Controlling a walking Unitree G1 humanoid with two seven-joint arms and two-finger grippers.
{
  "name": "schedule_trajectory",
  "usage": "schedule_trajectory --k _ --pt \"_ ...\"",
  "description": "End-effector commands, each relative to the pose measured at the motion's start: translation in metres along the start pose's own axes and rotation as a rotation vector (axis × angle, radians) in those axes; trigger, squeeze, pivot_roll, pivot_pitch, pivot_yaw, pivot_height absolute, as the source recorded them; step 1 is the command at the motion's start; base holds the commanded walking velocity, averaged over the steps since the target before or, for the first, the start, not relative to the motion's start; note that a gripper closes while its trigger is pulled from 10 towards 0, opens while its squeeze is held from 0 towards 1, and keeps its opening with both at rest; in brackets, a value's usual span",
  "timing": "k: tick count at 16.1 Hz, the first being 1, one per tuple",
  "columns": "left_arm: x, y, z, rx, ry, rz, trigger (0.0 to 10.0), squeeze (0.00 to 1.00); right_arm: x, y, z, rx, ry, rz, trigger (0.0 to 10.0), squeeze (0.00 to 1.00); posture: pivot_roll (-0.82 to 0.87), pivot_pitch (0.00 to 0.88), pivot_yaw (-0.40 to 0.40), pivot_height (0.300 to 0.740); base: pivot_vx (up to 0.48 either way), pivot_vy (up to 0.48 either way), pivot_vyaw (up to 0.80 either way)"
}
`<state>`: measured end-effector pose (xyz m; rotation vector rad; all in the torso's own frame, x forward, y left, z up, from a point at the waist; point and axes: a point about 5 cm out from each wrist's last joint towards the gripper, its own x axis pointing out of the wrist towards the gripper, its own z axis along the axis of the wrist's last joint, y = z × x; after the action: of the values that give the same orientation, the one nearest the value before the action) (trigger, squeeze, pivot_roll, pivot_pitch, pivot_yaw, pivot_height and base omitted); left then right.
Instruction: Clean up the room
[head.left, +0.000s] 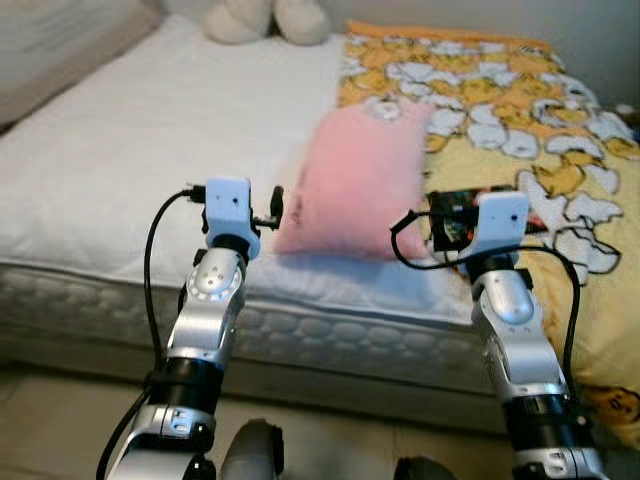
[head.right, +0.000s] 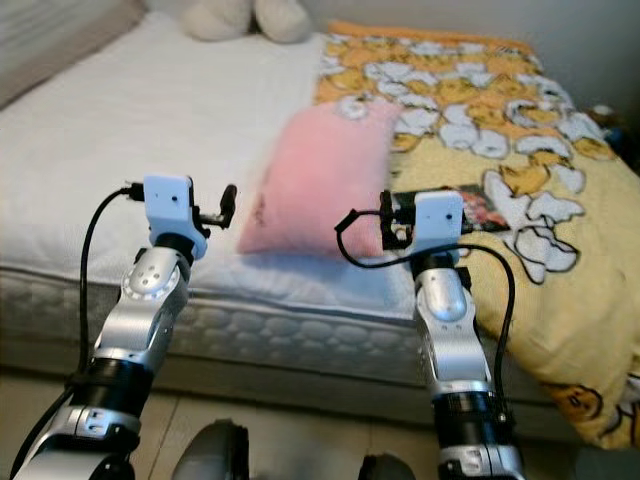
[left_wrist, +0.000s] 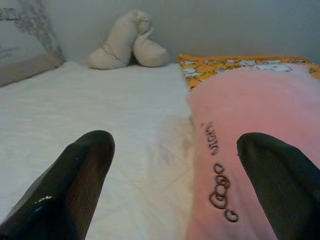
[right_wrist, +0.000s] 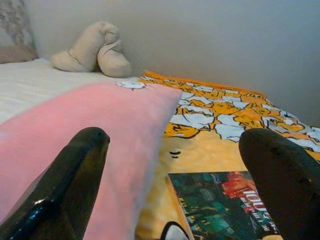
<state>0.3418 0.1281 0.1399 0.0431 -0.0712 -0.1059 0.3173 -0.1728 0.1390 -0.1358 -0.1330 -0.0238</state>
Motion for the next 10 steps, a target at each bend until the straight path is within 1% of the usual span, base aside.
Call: schedule_trajectory --k 1,3,5,8,10 --pt "0.0019 -0.0106 0.0111 0.012 -0.049 -0.068 10.0 0.00 0.0024 -0.0056 0.0034 -0.011 -0.015 -0.022 10.0 0.00 -0.01 0.000 -0.002 0.686 0.349 -0.326 0.00" --pt "0.0026 -0.0115 0.0113 0.012 -0.045 -0.085 10.0 0.00 0.0015 -0.0054 0.0027 -0.014 -0.015 -0.026 10.0 0.00 -0.01 0.000 0.002 0.686 0.362 -0.309 0.00" --pt "0.0029 -0.0127 0.0123 0.030 -0.052 -0.103 10.0 0.00 0.0003 -0.0054 0.0029 -0.012 -0.023 -0.034 10.0 0.00 -0.01 0.000 0.004 0.686 0.398 -0.266 0.00" --pt "0.0039 -0.0157 0.0149 0.051 -0.063 -0.140 10.0 0.00 -0.0005 -0.0094 0.0034 -0.003 -0.028 -0.064 10.0 0.00 -0.01 0.000 0.005 0.686 0.398 -0.264 0.00" --pt "0.0064 -0.0162 0.0163 0.043 -0.059 -0.155 10.0 0.00 0.0006 -0.0124 0.0019 0.007 -0.019 -0.078 10.0 0.00 -0.01 0.000 0.008 0.686 0.403 -0.255 0.00"
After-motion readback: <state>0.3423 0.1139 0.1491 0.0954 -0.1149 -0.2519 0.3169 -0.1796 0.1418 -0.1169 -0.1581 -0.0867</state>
